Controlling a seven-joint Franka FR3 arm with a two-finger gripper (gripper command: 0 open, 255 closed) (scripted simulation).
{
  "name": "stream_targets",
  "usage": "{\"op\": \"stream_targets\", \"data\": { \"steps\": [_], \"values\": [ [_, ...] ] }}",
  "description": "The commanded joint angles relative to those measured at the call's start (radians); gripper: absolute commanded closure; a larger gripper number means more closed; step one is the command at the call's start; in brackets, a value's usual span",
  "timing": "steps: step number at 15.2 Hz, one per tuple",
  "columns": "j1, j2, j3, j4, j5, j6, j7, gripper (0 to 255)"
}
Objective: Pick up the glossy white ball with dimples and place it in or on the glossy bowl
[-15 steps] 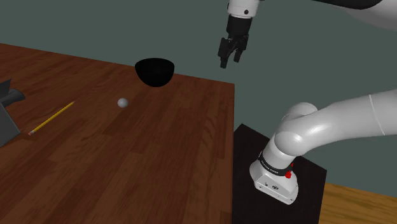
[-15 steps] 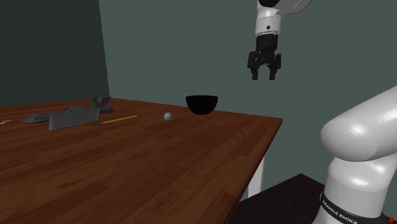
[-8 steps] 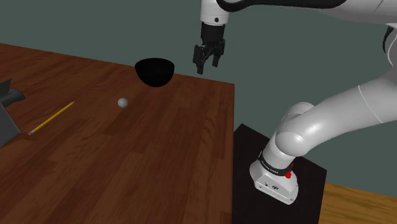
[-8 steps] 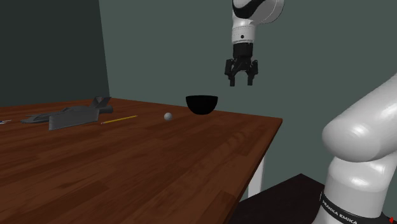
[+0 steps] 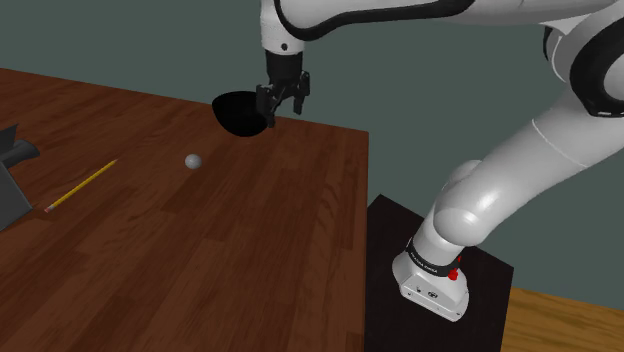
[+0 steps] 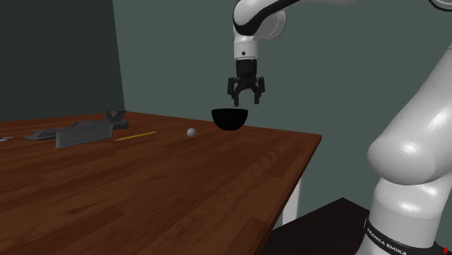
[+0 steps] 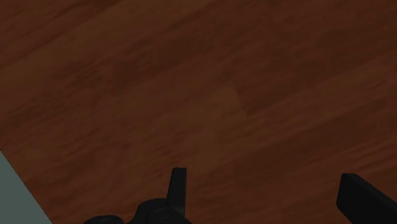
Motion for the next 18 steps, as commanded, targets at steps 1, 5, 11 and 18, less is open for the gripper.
{"op": "stream_targets", "data": {
  "steps": [1,5,11,18],
  "values": [
    [0.006,0.069,0.031,0.042,-0.017,0.026,0.038,0],
    [0.022,0.214,0.086,0.151,-0.069,0.052,0.115,0],
    [0.072,0.454,0.142,0.361,-0.183,0.051,0.231,0],
    [0.193,0.765,0.152,0.702,-0.329,-0.023,0.328,0]
  ]
}}
